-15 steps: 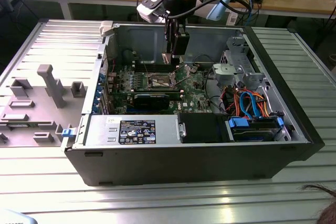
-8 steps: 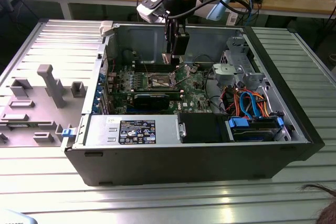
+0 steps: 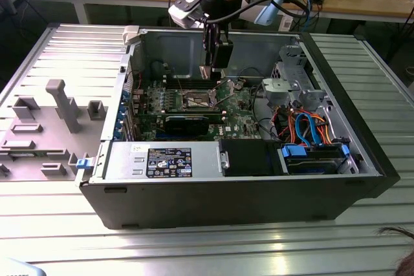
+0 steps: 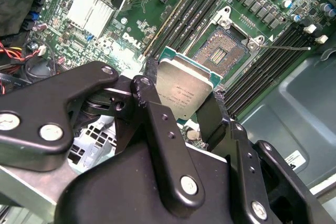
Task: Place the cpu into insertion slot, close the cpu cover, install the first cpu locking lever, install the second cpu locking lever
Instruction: 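Place the cpu into insertion slot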
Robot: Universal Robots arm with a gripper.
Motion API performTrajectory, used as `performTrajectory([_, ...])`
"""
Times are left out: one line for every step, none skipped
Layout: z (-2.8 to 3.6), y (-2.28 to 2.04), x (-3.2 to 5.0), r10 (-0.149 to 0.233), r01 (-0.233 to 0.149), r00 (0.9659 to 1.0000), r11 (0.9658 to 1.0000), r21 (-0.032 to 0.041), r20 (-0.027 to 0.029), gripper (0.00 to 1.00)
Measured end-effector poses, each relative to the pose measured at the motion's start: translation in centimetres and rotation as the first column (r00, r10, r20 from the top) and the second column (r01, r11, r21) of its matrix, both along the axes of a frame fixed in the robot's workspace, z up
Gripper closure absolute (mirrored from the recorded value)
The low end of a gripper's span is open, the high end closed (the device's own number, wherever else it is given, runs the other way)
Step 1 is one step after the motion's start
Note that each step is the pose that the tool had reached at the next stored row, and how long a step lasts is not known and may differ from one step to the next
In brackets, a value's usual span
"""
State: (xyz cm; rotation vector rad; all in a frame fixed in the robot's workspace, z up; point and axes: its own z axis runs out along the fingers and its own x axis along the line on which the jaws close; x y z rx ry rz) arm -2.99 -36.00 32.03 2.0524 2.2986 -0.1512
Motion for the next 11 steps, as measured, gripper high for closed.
performTrajectory([-0.01,0.0,0.0,-0.001,0.001,1.0,1.0,0.0,0.0,0.45])
performTrajectory([-0.01,0.0,0.0,-0.001,0.001,1.0,1.0,0.0,0.0,0.45])
performTrajectory([-0.02,0.0,0.0,-0.001,0.001,1.0,1.0,0.0,0.0,0.45])
performTrajectory([-0.03,0.0,0.0,-0.002,0.002,1.0,1.0,0.0,0.0,0.45])
performTrajectory([-0.03,0.0,0.0,-0.003,0.003,1.0,1.0,0.0001,0.0,0.45])
performTrajectory([-0.04,0.0,0.0,-0.004,0.004,1.0,1.0,0.0,0.0,0.45])
performTrajectory([-0.05,0.0,0.0,-0.004,0.004,1.0,1.0,0.0,0.0,0.45])
performTrajectory([-0.06,0.0,0.0,-0.005,0.005,1.0,1.0,0.0001,0.0,0.45])
performTrajectory([-0.07,0.0,0.0,-0.006,0.006,1.0,1.0,0.0001,0.0,0.45])
performTrajectory([-0.08,0.0,0.0,-0.008,0.008,1.0,1.0,0.0001,0.0,0.45])
performTrajectory([-0.09,0.0,0.0,-0.01,0.01,1.0,1.0,0.0001,0.0,0.45])
